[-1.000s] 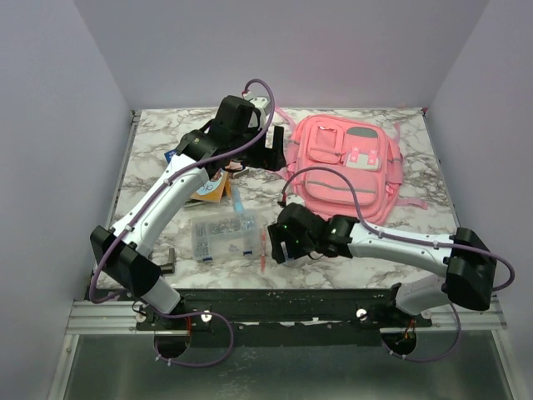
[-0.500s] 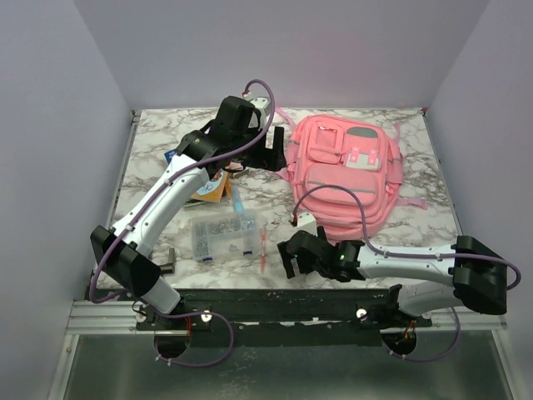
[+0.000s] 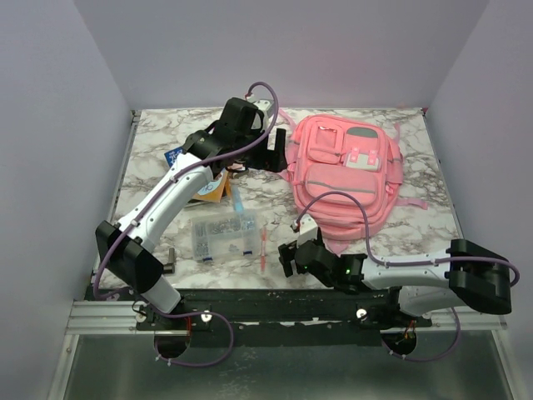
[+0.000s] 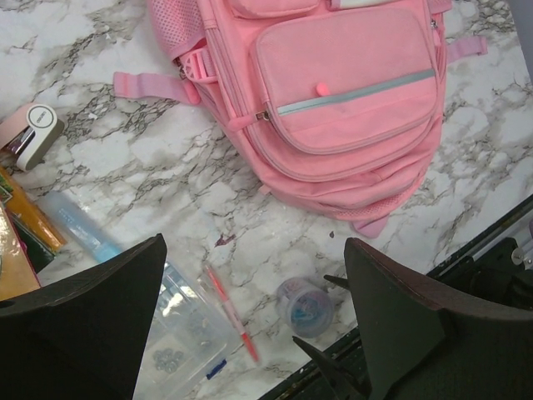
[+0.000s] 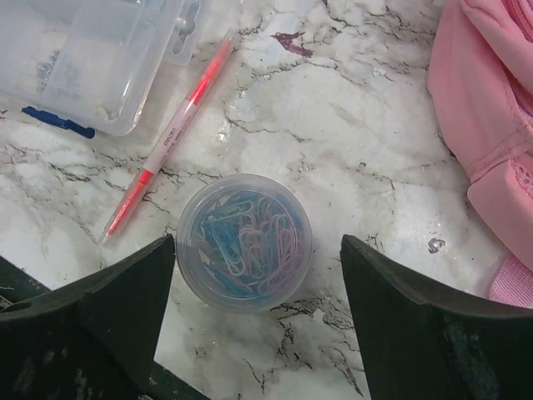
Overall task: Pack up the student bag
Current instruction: Pick up the stationery from the center of the board.
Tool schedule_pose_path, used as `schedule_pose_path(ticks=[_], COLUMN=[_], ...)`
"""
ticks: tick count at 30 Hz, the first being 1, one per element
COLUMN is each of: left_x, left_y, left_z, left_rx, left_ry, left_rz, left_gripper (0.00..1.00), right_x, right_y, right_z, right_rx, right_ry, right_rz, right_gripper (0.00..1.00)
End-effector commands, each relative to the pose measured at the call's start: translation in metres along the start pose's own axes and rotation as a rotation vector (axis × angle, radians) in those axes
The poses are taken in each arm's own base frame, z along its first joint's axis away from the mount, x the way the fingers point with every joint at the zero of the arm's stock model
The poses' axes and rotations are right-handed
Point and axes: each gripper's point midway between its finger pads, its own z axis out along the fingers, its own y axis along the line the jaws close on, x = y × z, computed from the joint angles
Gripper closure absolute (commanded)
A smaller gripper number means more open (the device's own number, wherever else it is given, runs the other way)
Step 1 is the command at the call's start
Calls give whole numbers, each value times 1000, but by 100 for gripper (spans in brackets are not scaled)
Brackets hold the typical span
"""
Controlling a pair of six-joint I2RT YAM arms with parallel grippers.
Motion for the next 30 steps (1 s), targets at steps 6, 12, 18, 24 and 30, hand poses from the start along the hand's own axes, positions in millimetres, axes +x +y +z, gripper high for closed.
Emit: schedule_pose_path(ticks=[6, 12, 18, 24, 30], left_x=[8, 9, 11, 10, 12], left_y=[0, 2, 2, 2, 3], left_z=[17, 19, 21, 21, 24], left_rx=[17, 7, 13, 9, 8], left_ry=[39, 39, 49, 44, 52], left_rz=[-11, -10, -14, -12, -15], left_gripper=[11, 11, 11, 11, 11], right_x=[-5, 1, 3, -4, -30], right_y=[3, -1, -5, -2, -9], right_z=[8, 12, 15, 13, 1], right_rx=[-6, 22, 57, 45, 94], right_ry=[-75, -56, -53, -63, -117], right_rz=[-15, -40, -40, -21, 9], right_gripper=[25, 23, 26, 37, 49])
